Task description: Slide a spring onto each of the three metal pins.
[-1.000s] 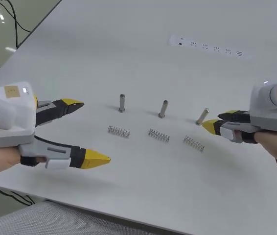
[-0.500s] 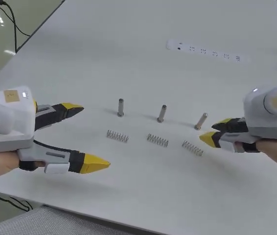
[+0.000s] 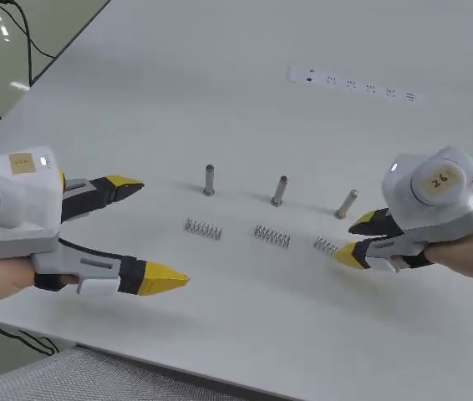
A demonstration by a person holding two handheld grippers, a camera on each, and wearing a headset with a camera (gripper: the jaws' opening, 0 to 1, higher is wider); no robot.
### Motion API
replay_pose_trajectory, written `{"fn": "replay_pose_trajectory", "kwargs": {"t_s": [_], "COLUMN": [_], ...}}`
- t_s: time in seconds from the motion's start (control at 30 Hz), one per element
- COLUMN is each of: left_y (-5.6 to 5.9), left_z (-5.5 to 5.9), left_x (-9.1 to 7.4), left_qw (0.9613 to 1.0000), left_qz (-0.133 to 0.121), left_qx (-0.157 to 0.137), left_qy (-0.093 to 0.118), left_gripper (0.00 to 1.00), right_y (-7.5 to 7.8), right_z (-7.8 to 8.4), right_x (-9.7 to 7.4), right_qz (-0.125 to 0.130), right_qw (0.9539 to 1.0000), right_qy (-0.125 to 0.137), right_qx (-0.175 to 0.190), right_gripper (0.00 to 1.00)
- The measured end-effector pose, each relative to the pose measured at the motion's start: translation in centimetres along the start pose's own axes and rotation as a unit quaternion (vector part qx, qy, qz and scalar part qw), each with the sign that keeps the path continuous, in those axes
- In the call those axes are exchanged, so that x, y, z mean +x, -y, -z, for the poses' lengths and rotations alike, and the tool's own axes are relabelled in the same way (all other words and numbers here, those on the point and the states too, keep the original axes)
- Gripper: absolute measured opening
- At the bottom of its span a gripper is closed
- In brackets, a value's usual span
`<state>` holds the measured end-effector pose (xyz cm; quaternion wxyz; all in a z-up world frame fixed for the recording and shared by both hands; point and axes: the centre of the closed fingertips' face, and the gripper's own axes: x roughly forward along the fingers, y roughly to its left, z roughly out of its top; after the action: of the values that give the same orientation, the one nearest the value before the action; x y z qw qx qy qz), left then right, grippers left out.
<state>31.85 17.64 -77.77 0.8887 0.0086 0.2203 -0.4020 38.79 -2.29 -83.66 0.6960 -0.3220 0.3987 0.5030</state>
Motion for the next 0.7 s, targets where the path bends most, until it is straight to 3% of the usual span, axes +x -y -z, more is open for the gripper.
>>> {"fn": "replay_pose_trajectory", "kwargs": {"t_s": [0.23,0.7], "left_y": [0.2,0.1], "left_z": [0.2,0.6], "left_x": [0.0,0.0], "left_qw": [1.0,1.0], "left_qz": [0.002,-0.001], "left_qx": [-0.001,-0.004], "left_qy": [0.0,0.001], "left_gripper": [0.91,0.91], "right_y": [-0.4,-0.1], "right_z": [0.3,1.4], "right_x": [0.7,2.2], "right_qz": [-0.025,-0.04], "right_qw": [0.9991,0.9967], "right_qy": [-0.027,-0.058], "right_qx": [-0.021,-0.04], "right_gripper": [0.25,0.18]}}
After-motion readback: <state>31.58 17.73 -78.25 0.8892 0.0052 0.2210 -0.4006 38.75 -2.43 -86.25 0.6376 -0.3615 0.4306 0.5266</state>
